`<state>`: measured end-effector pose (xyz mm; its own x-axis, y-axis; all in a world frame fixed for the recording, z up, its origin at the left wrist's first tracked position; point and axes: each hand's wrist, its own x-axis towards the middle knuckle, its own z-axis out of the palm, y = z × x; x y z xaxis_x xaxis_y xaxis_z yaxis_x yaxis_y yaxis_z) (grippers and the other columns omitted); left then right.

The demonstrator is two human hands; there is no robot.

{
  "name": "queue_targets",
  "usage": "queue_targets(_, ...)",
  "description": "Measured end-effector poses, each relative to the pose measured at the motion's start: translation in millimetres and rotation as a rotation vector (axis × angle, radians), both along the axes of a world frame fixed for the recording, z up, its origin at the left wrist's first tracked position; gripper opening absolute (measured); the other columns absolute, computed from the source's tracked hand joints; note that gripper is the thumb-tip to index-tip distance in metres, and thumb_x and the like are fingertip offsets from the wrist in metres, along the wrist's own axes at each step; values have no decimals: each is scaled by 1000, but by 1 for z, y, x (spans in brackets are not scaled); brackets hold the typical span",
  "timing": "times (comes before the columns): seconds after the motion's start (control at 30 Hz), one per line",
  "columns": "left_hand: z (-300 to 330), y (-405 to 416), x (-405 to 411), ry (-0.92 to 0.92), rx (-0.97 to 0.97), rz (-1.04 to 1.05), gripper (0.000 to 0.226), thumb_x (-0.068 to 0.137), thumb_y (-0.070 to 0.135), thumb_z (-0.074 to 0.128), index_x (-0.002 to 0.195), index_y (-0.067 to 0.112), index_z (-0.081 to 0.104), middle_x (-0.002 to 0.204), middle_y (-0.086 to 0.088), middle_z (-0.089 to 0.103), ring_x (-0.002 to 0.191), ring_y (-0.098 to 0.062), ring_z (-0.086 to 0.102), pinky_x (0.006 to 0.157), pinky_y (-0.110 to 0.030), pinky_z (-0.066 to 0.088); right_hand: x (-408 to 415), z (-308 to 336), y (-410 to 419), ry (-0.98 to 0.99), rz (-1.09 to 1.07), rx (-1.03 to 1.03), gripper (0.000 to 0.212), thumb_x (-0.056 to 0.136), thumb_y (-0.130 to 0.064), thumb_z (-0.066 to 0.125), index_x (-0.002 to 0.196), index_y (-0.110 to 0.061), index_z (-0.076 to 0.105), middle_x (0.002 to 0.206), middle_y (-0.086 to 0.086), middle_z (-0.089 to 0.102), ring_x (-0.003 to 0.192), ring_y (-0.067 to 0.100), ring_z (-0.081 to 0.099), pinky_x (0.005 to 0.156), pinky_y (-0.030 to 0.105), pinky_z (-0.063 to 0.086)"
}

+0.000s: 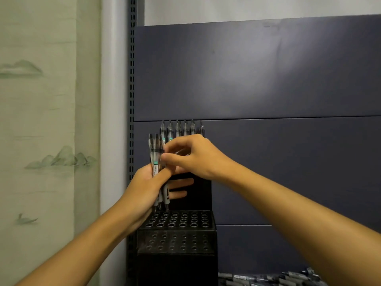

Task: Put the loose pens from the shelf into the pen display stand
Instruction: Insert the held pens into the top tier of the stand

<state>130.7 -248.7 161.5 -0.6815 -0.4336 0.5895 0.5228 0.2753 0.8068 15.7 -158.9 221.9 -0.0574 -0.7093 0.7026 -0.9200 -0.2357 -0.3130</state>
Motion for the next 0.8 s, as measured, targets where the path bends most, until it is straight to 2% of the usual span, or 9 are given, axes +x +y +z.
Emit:
queue_targets(0.07, -1, 0, -1, 14, -11, 7, 32, 99, 26, 47, 128, 15, 57, 115, -6, 73, 102, -28, 72, 81, -39, 61, -1, -1, -3, -104, 46, -15, 11, 90, -30, 71, 93, -19, 72, 87, -8, 74, 83, 4, 69, 83, 25, 56)
queue_targets(0.13, -2, -2, 0, 33, -15, 21, 31, 100, 27, 46, 127, 17, 58, 115, -5, 73, 104, -25, 71, 81, -36, 61, -1, 1, -5, -224, 72, -58, 7, 90, -25, 70, 89, -19, 69, 77, -6, 73, 69, 2, 68, 72, 21, 55)
queue_targets(0.2, -3, -6, 2, 51, 16, 37, 30, 101, 23, 44, 125, 17, 59, 114, -4, 73, 103, -23, 71, 80, -34, 61, -1, 7, -5, -260, 35, -135, 7, 90, -24, 69, 86, -20, 66, 72, -6, 72, 62, 0, 67, 65, 19, 53)
queue_targets(0.3, -4, -16, 7, 33, 49, 63, 29, 101, 21, 43, 125, 16, 60, 113, -4, 74, 103, -23, 72, 78, -32, 61, -2, 18, -3, -375, 77, -208, 5, 92, -19, 67, 92, -14, 66, 86, 4, 77, 71, 13, 75, 64, 25, 59)
queue_targets(0.4, -5, -22, 14, 23, 81, 96, 29, 100, 21, 44, 124, 14, 60, 112, -4, 74, 100, -24, 72, 76, -33, 62, -6, 32, -1, -481, 88, -293, 6, 92, -14, 66, 96, -10, 65, 92, 12, 76, 68, 25, 75, 62, 31, 61)
queue_targets(0.57, -4, -26, 24, -11, 72, 166, 25, 100, 20, 45, 117, 14, 62, 107, -4, 75, 90, -24, 75, 71, -33, 63, -37, 64, 7, -518, -52, -477, 6, 93, -14, 66, 91, -16, 61, 92, 9, 72, 66, 27, 75, 64, 34, 63)
queue_targets(0.7, -4, -26, 28, -24, 55, 200, 23, 99, 18, 48, 114, 12, 64, 102, -5, 76, 81, -22, 75, 66, -32, 62, -69, 64, 7, -473, -200, -485, 9, 94, -16, 66, 99, -12, 62, 97, 9, 69, 65, 22, 74, 61, 28, 62)
queue_targets(0.8, -5, -24, 28, -21, 56, 207, 22, 98, 19, 49, 113, 12, 64, 100, -4, 76, 78, -21, 75, 65, -31, 61, -81, 57, 4, -445, -239, -453, 12, 94, -17, 66, 103, -11, 62, 98, 9, 70, 65, 21, 74, 62, 29, 63)
